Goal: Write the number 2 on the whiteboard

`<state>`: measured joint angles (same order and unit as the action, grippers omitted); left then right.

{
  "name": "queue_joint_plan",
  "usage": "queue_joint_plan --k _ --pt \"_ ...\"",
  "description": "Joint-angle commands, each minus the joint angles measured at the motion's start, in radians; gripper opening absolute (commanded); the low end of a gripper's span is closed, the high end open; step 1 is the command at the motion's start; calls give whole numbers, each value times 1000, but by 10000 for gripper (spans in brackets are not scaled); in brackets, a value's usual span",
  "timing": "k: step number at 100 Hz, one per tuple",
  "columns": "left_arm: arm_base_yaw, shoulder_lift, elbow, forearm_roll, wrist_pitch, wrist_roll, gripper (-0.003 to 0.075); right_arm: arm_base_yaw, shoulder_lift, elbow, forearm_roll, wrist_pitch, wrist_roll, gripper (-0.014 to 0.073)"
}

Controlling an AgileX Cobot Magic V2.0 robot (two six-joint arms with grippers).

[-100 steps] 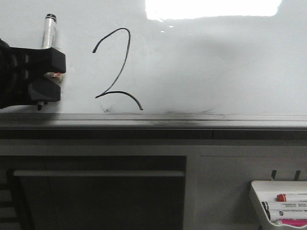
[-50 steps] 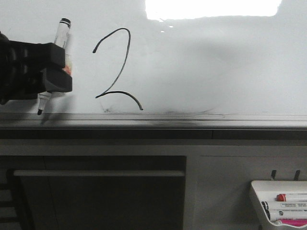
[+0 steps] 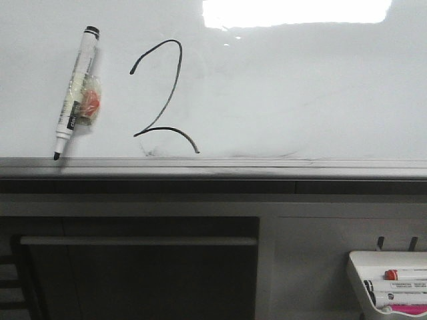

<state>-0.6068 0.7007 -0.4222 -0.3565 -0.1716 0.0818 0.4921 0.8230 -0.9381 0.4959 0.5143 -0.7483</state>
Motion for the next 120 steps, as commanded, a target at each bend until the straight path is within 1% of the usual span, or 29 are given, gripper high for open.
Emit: queue_joint_plan --k 1,7,14,28,40,62,81,93,100,105,112,120 --pt "-3 -117 19 66 -6 3 -19 -7 -133 58 15 -115 4 -60" --pt "-3 -204 48 133 35 3 -19 -7 -227 135 15 -149 4 -60" --pt "-3 -288 76 174 84 3 -19 -7 -339 217 15 -168 4 -60" --pt "-3 -400 91 175 135 1 -19 -7 -503 343 15 -174 4 -60" --pt "-3 -438 93 155 164 1 -19 -7 -595 410 15 -127 4 -60" --pt "-3 -440 93 155 160 1 -19 -7 -634 466 15 -104 4 -60" --pt "-3 -440 93 155 159 1 -19 -7 -632 469 15 -94 4 -60" --pt "7 -440 128 155 146 1 -20 -7 -632 469 15 -94 4 -60" --pt "53 -481 167 180 127 1 -20 -7 -632 469 15 -94 4 -60" --pt "109 -534 203 210 127 7 -20 -7 -632 469 15 -94 4 -60" --pt "209 -597 264 234 126 7 -19 -7 -632 469 15 -94 4 -60" --pt "340 -655 335 294 146 7 -20 -7 -632 469 15 -94 4 -60"
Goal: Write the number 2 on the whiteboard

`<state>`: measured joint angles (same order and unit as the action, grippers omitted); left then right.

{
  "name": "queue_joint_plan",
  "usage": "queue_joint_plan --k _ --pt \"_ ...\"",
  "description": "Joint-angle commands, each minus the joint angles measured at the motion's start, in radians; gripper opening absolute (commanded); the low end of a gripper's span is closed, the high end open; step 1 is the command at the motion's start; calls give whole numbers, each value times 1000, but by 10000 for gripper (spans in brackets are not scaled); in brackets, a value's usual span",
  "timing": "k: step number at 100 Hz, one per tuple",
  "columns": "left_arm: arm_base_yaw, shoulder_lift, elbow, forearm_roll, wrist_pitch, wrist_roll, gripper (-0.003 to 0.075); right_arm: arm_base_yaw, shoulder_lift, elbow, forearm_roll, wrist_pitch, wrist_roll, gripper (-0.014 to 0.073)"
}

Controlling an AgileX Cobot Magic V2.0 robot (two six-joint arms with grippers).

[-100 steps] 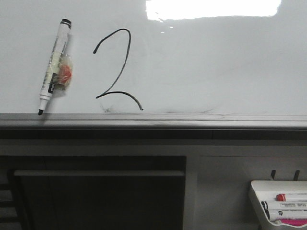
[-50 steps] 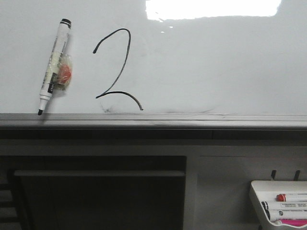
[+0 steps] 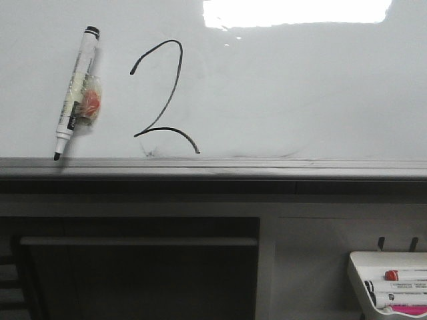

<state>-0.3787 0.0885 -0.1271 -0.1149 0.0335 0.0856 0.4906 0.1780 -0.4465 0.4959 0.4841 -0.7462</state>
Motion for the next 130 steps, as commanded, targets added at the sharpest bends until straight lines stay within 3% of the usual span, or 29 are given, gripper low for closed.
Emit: queue_joint_plan --k 1,16,18,38,51,130 --pt "122 -48 46 56 -56 3 -19 -5 13 -23 15 -64 2 -60" --pt "282 -123 163 81 -34 -3 -19 -5 13 -23 15 -64 2 -60" --pt "295 -121 160 81 18 -8 -19 -5 13 -23 15 -66 2 -60" --pt "328 -121 160 81 254 -10 -20 -5 13 -23 15 -64 2 -60" --pt "328 -121 160 143 272 4 -19 -5 13 -23 15 -64 2 -60" --pt "328 -121 160 141 270 4 -19 -5 15 -10 13 -67 2 -60"
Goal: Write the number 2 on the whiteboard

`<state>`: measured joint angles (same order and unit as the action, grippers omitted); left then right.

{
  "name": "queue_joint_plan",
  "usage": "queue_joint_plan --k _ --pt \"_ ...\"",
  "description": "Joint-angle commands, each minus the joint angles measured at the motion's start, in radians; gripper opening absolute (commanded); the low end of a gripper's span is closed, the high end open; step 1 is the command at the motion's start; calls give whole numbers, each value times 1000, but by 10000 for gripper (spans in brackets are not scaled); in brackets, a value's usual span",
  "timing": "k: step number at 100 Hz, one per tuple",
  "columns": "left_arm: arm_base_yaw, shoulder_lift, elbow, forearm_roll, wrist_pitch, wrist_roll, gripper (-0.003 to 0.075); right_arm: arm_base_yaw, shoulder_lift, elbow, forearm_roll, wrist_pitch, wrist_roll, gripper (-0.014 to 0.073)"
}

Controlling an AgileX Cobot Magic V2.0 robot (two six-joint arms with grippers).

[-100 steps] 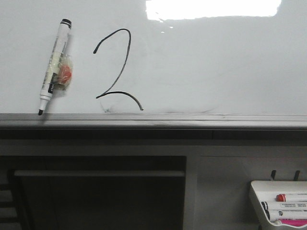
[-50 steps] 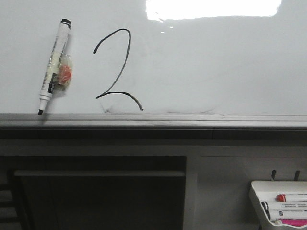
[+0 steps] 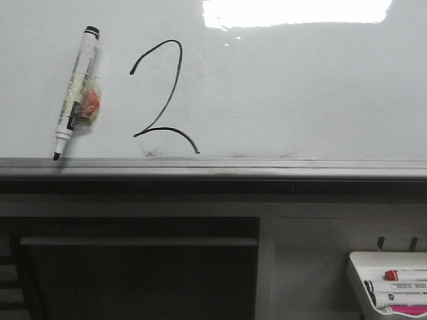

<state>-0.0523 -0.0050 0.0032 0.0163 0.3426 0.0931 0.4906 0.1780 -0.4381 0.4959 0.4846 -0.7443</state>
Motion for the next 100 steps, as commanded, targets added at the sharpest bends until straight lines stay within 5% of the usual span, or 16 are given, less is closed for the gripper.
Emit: queue_joint_plan --k 1,9,22,29,69,91,100 --pt "2 -28 30 10 -39 -3 -19 -5 15 -18 9 -68 0 -60" --pt "2 -28 30 10 -39 -3 -19 -11 13 -18 -69 -88 51 -60" --pt "2 -28 30 10 -39 -3 -19 -70 13 -10 -350 -159 455 -60" --pt "2 -28 30 10 -39 -3 -19 -135 8 5 -458 -187 552 -60" --pt "2 -26 30 10 -43 -3 -19 -663 -212 308 -481 -345 644 -60" --pt "2 -26 30 10 -40 -3 -19 -720 -210 475 -454 -411 650 -60" --pt "2 -26 30 10 -40 -3 -19 -720 -210 471 -463 -266 652 -60"
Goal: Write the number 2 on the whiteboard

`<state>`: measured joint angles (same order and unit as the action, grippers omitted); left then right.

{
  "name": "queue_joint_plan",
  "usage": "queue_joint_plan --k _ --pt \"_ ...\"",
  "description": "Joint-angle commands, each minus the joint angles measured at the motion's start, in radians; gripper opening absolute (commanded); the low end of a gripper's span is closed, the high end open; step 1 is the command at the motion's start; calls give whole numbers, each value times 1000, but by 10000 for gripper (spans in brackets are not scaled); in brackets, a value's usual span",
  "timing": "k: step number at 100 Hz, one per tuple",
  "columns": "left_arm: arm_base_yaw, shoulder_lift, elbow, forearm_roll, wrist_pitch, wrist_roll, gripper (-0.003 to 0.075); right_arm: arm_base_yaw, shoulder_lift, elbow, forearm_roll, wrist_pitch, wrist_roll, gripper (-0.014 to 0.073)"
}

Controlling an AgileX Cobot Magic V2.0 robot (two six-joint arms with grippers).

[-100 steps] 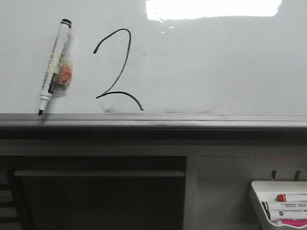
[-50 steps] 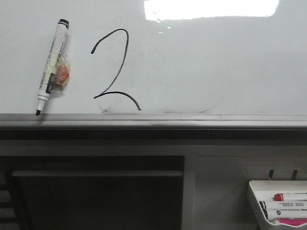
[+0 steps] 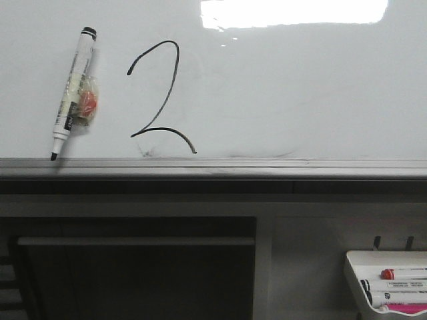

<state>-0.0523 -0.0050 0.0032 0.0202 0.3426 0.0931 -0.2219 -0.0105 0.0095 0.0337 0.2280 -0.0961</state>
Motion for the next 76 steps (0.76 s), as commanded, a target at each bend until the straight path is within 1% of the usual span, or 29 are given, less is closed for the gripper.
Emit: queue_joint_plan --k 1,12,76 --pt "2 -26 30 6 -40 -3 -19 -8 -22 23 -1 -1 4 -60" --pt "2 -26 30 6 -40 -3 -19 -8 -22 23 -1 75 4 -60" --pt "2 -26 30 6 -40 -3 -19 -8 -22 23 -1 75 4 -60"
